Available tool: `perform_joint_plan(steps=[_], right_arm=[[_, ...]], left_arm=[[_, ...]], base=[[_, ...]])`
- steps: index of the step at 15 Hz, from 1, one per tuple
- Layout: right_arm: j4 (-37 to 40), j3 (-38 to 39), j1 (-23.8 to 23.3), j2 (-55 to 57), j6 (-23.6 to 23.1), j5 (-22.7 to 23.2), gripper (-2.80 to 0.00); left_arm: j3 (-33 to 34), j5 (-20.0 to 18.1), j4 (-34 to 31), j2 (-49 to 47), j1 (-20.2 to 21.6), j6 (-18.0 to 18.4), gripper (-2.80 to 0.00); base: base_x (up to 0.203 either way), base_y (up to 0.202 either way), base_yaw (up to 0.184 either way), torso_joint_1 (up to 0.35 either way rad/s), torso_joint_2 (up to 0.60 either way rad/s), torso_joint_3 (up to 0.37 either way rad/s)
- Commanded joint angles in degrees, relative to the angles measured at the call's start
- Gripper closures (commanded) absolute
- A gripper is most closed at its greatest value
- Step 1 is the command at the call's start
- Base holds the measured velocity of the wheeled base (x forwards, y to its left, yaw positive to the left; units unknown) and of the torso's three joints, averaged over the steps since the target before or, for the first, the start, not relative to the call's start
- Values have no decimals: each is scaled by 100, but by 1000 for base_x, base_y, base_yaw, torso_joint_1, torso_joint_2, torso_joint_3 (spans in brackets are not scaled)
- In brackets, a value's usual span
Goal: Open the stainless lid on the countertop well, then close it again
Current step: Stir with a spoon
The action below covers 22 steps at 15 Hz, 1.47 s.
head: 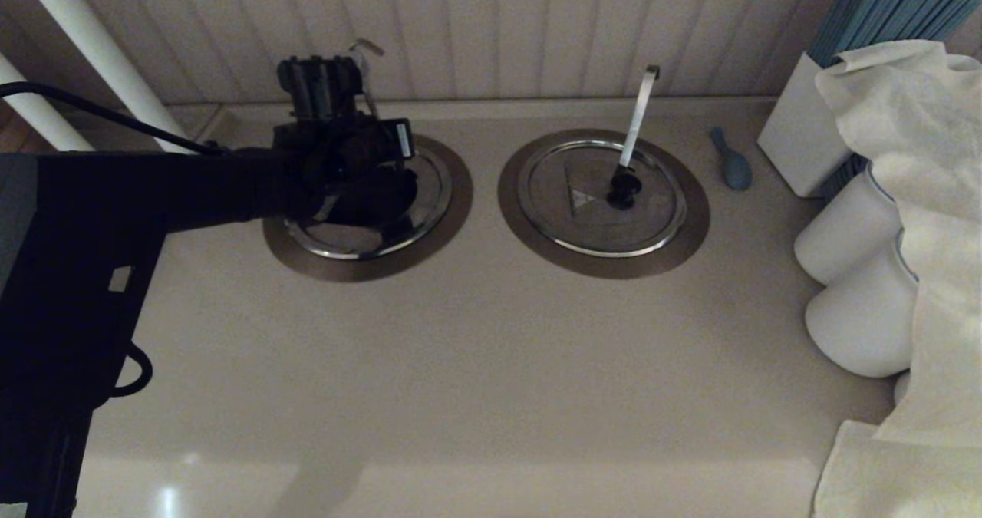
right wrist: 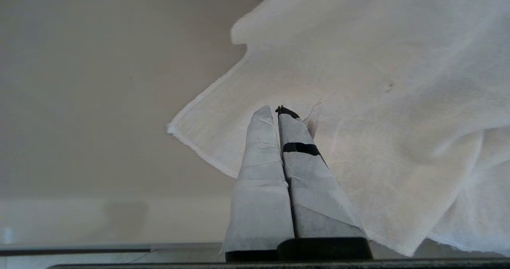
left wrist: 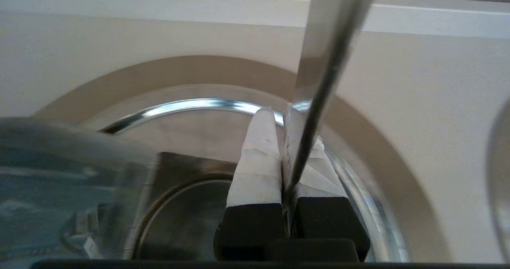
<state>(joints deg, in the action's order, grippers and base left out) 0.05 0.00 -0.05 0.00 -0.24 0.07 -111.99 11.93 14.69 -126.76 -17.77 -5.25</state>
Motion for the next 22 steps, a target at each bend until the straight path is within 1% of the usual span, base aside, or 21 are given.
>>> perform_joint_plan(steps=[1,3,4,9,10,14,17,22], right_arm=[[-3,0,5,0,-3,1,0],[-5,0,0,0,-3,1,0],[4,0,-4,0,-3,1,0],[4,0,5,0,-3,1,0],[-5,0,-4,0,-3,1,0],[-1,0,-4,0,-3,1,0],[3,0,4,0,-3,1,0],[0,0,5,0,-3,1,0]], left_arm=[[11,13,8,-7,-7,-2,0],[20,72,8,-26,-16,8,0],[11,169,8,-42,-16,24,0],[11,195,8,-112,-42,24,0],[2,187,8,-112,-68,16,-280],[2,204,16,-165,-207,15,-280],[2,214,236,-157,-209,24,-280],[25,222,246,29,-192,7,-280]], base=[[0,0,0,0,0,0],[0,0,0,0,0,0],[0,0,0,0,0,0],[0,0,0,0,0,0],[0,0,0,0,0,0],[0,0,0,0,0,0],[0,0,0,0,0,0],[0,0,0,0,0,0]])
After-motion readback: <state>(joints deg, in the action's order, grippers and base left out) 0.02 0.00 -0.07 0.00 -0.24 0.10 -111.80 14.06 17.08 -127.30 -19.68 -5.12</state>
